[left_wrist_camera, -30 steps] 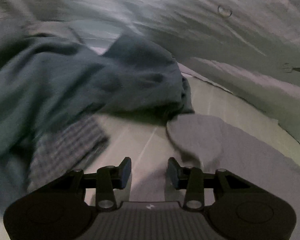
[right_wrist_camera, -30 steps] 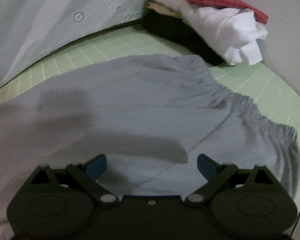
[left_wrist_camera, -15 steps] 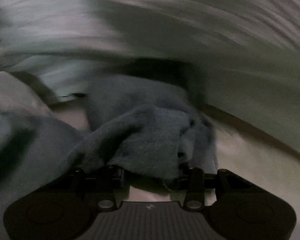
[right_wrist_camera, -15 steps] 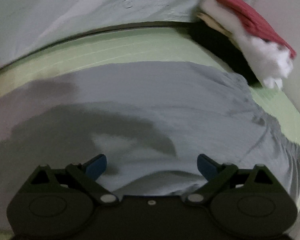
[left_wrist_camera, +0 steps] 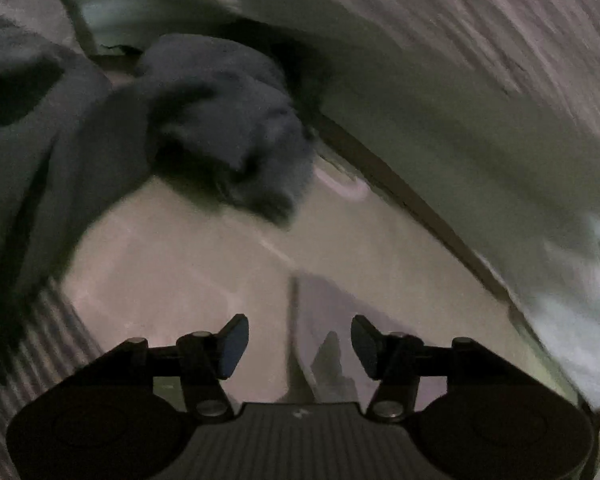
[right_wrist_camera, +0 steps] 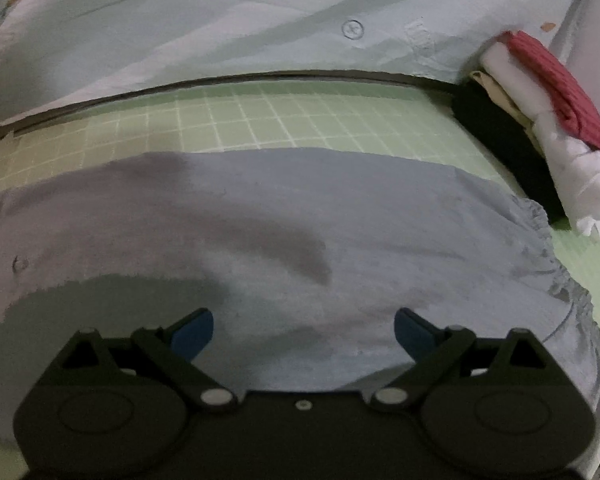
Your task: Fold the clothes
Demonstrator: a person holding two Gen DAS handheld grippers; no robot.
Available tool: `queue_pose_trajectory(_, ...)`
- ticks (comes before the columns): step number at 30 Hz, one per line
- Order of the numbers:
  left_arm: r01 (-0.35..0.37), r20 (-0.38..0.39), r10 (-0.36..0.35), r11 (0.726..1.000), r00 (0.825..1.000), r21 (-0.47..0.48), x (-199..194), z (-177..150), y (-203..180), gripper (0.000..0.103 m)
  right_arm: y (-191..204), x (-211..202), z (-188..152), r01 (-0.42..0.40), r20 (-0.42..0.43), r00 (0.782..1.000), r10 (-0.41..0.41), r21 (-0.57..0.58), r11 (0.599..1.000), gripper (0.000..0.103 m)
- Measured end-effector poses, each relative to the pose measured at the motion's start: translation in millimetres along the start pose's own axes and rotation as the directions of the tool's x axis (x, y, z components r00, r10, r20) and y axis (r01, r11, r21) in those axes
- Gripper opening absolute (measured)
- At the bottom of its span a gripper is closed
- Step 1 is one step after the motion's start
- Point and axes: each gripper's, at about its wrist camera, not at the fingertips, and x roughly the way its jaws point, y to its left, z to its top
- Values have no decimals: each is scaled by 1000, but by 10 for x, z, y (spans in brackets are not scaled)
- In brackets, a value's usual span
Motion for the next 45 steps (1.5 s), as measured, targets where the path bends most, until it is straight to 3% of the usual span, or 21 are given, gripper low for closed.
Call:
queue_pose_trajectory(4,-26,-4,26,997,1000,70,-22,-226,-196,57,-9,-58,-46,0,6,1000,0,2,1000,98)
queue_pose_trajectory(6,-44,-8,45,992,999,122,-76,-347,-274,50,-39,-72,-75,6,7,1000,-6,8,1000,98)
queue_pose_trajectory(7,-79,-3,80,983,997,168,-98,-402,-305,33,-52,-77,-90,12,7,1000,-12,11,1000,98)
queue_pose_trajectory(8,-128,8,130,967,992,222,-85,-415,-323,9,-67,-82,-105,17,7,1000,-17,14,1000,98)
queue_pose_trajectory(10,-181,36,179,938,983,295,-69,-409,-275,3,-112,-84,-132,22,3,1000,-22,28,999,98)
queue_pose_trajectory(16,-208,69,202,973,977,96,-261,-215,242,3,-306,-110,-218,18,9,1000,-19,93,996,98)
queue_pose_trajectory(19,-249,81,241,964,967,96,-341,-212,227,7,-445,-123,-272,10,13,1000,-12,128,992,98)
queue_pose_trajectory(21,-275,94,267,957,959,94,-460,-232,180,16,-567,-154,-318,-7,24,1000,3,164,987,98)
queue_pose_trajectory(22,-267,102,259,960,961,83,-545,-258,153,27,-636,-179,-350,-16,36,999,9,181,983,99)
queue_pose_trajectory(24,-235,127,225,969,966,71,-758,-382,49,37,-776,-230,-419,-32,61,998,19,215,976,101)
queue_pose_trajectory(29,-182,136,163,973,977,140,-1113,-987,-398,77,-1247,-383,-705,-58,98,995,29,306,950,103)
queue_pose_trajectory(33,-131,77,119,975,990,180,-1192,-1612,-768,79,-1722,-487,-1057,-95,121,991,52,388,917,103)
queue_pose_trajectory(37,-67,-10,69,989,998,131,-1299,-2298,-1045,80,-2206,-490,-1380,-108,87,993,75,472,875,103)
queue_pose_trajectory(41,-41,-90,51,992,995,116,-1374,-2857,-1261,80,-2725,-469,-1577,-129,92,991,94,545,829,103)
queue_pose_trajectory(45,-61,-150,73,995,986,81,-1400,-3213,-1393,80,-3247,-427,-1742,-154,97,988,119,633,759,103)
